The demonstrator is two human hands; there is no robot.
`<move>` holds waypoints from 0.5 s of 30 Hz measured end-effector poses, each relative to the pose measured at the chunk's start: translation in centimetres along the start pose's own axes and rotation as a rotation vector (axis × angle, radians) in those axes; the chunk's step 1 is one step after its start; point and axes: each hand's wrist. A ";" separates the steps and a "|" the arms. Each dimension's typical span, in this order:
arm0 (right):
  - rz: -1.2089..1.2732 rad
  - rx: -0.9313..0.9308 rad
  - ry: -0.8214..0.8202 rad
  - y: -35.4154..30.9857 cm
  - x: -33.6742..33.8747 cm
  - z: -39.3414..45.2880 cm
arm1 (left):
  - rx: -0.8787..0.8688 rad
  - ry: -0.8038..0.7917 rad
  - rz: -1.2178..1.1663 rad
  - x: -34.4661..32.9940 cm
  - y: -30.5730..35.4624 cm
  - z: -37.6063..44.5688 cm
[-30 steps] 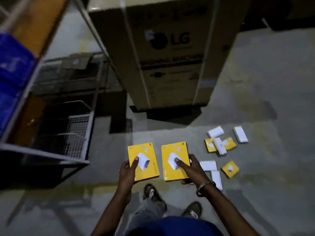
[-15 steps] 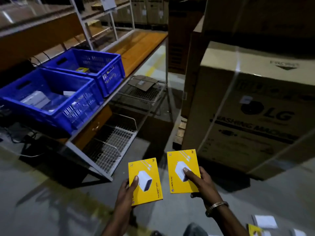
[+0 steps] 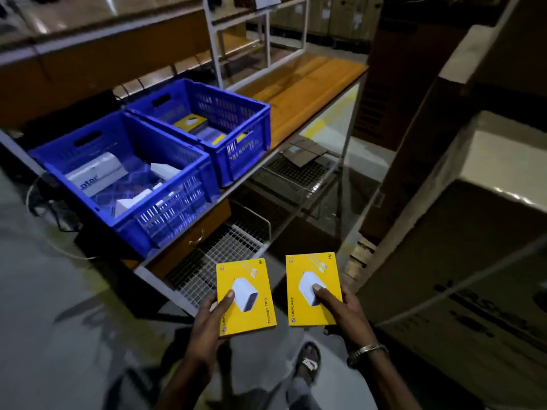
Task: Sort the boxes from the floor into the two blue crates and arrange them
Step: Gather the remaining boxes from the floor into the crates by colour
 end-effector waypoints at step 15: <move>-0.172 0.061 -0.251 -12.9 -6.3 23.9 | -0.133 0.229 -0.014 -6.4 9.4 17.1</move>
Point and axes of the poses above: each hand's wrist, its own z-axis towards the middle knuckle, its own x-axis out of the back of the hand, y = z × x, and after that the axes turned 3 degrees about y, right-handed
